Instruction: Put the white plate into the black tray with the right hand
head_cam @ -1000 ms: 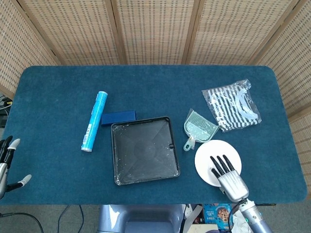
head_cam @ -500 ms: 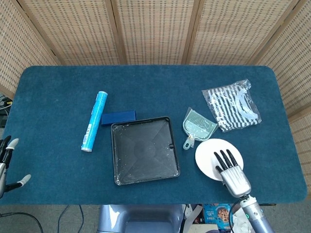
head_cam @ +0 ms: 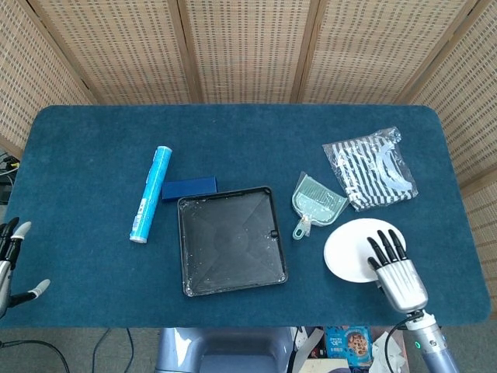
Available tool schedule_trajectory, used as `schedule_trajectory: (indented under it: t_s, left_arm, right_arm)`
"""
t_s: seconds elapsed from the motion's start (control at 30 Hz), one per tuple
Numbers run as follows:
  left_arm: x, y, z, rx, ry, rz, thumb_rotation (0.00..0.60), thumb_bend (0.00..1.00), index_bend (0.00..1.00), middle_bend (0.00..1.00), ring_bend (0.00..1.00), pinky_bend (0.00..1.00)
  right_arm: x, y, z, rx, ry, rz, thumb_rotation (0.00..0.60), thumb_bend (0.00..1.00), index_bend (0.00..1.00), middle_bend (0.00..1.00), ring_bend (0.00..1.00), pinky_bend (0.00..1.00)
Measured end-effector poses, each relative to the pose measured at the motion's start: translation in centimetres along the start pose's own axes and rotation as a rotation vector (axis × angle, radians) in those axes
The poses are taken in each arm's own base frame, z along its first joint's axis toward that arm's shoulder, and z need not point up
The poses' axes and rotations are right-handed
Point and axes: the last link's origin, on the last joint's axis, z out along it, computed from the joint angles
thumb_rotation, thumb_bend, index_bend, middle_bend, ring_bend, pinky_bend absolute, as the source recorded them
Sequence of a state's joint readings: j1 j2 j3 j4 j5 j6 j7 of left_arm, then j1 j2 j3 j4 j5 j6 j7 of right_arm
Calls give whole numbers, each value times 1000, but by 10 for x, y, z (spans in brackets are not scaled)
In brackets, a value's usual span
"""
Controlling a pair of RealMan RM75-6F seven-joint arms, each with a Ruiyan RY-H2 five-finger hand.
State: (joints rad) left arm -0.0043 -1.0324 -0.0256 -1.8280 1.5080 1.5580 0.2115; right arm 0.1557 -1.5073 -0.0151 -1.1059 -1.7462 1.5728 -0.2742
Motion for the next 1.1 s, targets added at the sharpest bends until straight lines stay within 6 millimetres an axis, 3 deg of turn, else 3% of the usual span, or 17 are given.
schedule_trajectory:
  t_s: [0.3, 0.57, 0.67, 0.87, 1.1]
  left_arm:
    - [1, 0, 0, 7, 6, -2, 600, 0, 0, 0, 0, 0]
    - [2, -1, 0, 8, 5, -11, 600, 0, 0, 0, 0, 0]
    - [1, -2, 1, 9, -3, -12, 600, 0, 0, 0, 0, 0]
    - [0, -2, 5, 16, -9, -11, 600, 0, 0, 0, 0, 0]
    - [-8, -2, 14, 29, -47, 7, 600, 0, 0, 0, 0, 0]
  right_arm:
    - [32, 31, -12, -19, 72, 10, 600, 480, 641, 180, 0, 10]
    - [67, 31, 4, 21, 157, 46, 600, 479, 642, 181, 0, 15]
    - [87, 25, 21, 78, 214, 69, 600, 479, 642, 190, 0, 22]
    - [123, -2, 74, 303, 335, 112, 600, 479, 643, 224, 0, 26]
    - [134, -46, 137, 552, 324, 151, 600, 480, 642, 226, 0, 28]
